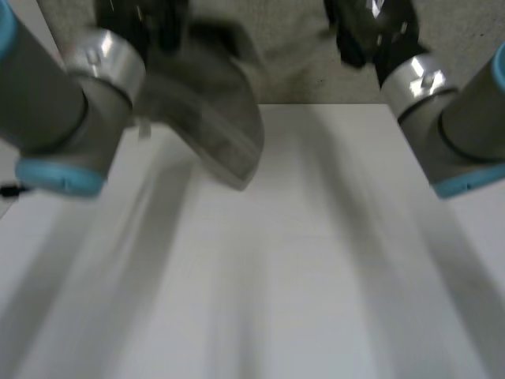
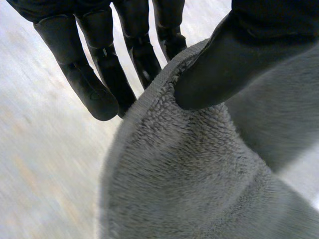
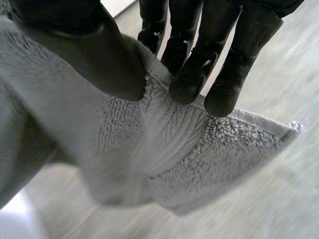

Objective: Fold the towel.

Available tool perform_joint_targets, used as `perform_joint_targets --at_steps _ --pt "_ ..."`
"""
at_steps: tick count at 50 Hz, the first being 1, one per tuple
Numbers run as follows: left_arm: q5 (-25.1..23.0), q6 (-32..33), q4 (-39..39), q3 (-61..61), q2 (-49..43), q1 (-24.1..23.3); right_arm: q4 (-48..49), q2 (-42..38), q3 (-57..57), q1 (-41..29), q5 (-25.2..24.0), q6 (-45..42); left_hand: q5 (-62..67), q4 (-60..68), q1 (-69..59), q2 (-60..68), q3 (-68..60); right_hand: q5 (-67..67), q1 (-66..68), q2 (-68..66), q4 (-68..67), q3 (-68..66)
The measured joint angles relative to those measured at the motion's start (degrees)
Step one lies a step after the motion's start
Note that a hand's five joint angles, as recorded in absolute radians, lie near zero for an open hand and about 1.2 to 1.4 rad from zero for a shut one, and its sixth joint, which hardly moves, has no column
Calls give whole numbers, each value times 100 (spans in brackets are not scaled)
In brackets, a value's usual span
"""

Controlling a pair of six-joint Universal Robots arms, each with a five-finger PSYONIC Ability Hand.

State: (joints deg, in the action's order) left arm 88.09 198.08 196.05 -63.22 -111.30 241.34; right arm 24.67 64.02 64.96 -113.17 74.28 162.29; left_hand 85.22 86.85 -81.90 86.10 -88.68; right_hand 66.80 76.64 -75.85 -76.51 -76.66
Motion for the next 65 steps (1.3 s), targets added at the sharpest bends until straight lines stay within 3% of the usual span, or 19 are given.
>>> perform_joint_targets --at_steps 10,21,33,40,50,65 --pt "-34 188 132 -3003 307 45 -842 81 1817 226 -93 -417 0 0 0 0 -2 0 0 0 0 0" --pt "-41 660 460 -4788 592 155 -950 553 3466 534 -180 -769 0 0 0 0 -7 0 0 -1 0 0" --pt "-29 663 1572 -5149 717 104 -903 1216 4257 828 -615 -668 -1 -39 0 -19 142 0 0 -33 0 -1" --pt "-34 737 2083 -5024 119 156 -843 1026 4316 850 -638 -558 -1276 -1489 962 -1387 1615 0 0 -34 0 -1" --pt "-14 1112 2090 -4965 -209 353 -777 716 4164 944 -566 -504 -3558 -3670 3198 -3618 3878 0 0 -34 0 -1" --pt "-31 1161 1898 -5306 118 1029 -772 728 4152 1370 -522 -446 -3762 -3779 3349 -3799 4065 0 0 -34 0 -1"
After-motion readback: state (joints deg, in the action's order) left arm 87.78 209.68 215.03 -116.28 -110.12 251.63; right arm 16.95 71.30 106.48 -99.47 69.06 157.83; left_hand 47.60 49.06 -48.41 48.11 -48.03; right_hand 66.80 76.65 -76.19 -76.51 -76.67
